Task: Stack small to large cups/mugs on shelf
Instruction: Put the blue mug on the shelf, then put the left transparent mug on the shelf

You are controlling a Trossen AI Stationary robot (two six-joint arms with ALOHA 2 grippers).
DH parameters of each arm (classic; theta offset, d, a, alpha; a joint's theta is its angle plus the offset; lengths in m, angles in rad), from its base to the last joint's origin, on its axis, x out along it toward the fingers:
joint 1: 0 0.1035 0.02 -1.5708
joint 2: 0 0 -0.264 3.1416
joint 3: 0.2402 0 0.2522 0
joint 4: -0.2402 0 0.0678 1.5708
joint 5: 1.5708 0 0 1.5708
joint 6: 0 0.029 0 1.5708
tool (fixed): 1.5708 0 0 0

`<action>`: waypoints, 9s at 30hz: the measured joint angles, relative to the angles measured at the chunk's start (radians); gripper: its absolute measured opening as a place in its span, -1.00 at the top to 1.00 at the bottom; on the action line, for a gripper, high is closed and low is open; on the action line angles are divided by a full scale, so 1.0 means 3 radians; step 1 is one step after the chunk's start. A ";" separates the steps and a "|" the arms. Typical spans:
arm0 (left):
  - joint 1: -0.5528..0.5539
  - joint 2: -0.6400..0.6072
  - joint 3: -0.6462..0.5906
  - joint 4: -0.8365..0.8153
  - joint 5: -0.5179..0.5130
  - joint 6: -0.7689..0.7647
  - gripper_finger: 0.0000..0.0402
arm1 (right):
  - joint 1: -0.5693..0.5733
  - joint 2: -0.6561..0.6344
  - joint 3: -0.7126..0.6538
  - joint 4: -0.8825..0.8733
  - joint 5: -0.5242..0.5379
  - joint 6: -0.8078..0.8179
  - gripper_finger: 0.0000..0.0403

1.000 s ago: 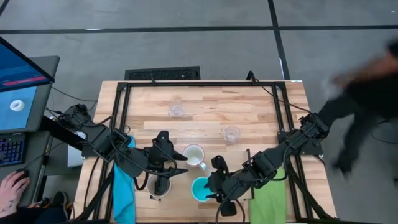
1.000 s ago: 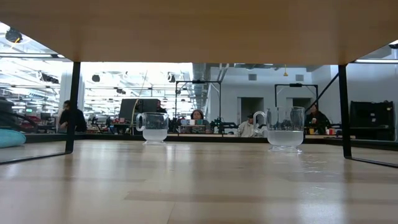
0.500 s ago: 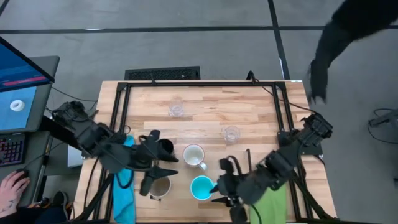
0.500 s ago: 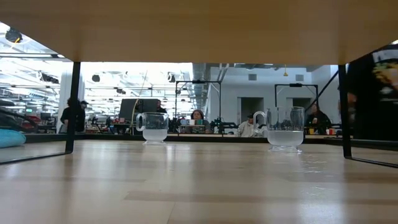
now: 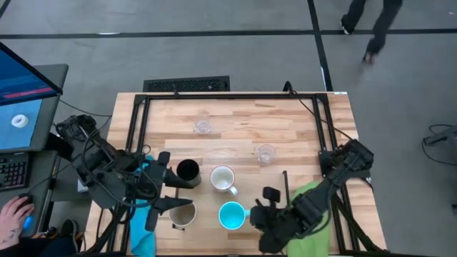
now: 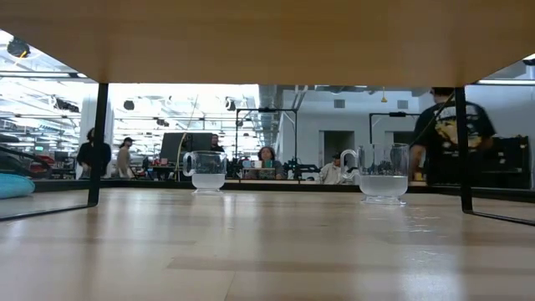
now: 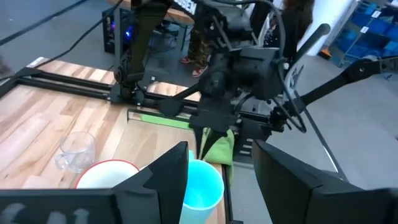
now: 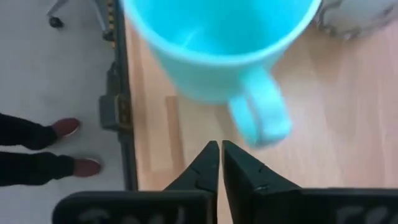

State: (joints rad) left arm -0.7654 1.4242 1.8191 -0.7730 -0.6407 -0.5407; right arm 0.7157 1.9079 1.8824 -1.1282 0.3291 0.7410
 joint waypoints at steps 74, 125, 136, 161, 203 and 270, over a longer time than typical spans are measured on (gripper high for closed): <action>0.0426 -0.0586 -0.0036 -0.0824 -0.1172 -0.0220 0.16 | -0.1296 -0.2501 0.0004 0.0293 -0.0266 -0.2667 0.49; 0.3543 -0.0650 -0.0965 -0.0580 0.1448 0.1035 -0.12 | -0.2588 -0.1997 -0.0755 -0.0425 -0.0663 -0.2478 0.49; 0.4570 -0.0713 -0.2154 -0.0007 0.2107 0.1288 -0.12 | -0.2593 -0.2013 -0.1267 0.0034 -0.0747 -0.2127 0.49; 0.4739 -0.0116 -0.3160 0.1226 0.2232 0.1329 -0.12 | -0.2591 -0.2015 -0.1531 0.0253 -0.0747 -0.1876 0.49; 0.4297 -0.0292 -0.2553 0.0894 0.2182 0.0956 1.00 | -0.2542 -0.2015 -0.1531 0.0637 -0.0773 -0.1998 0.49; 0.2748 -0.0160 -0.1750 0.2115 0.0167 -0.1670 1.00 | -0.1617 -0.1175 -0.1530 0.2828 0.1401 -0.4425 0.01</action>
State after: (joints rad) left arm 0.0589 1.3762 1.2942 -0.1385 -0.5905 -1.0416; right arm 0.2306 1.5555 1.4235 -0.2797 0.7493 -0.5863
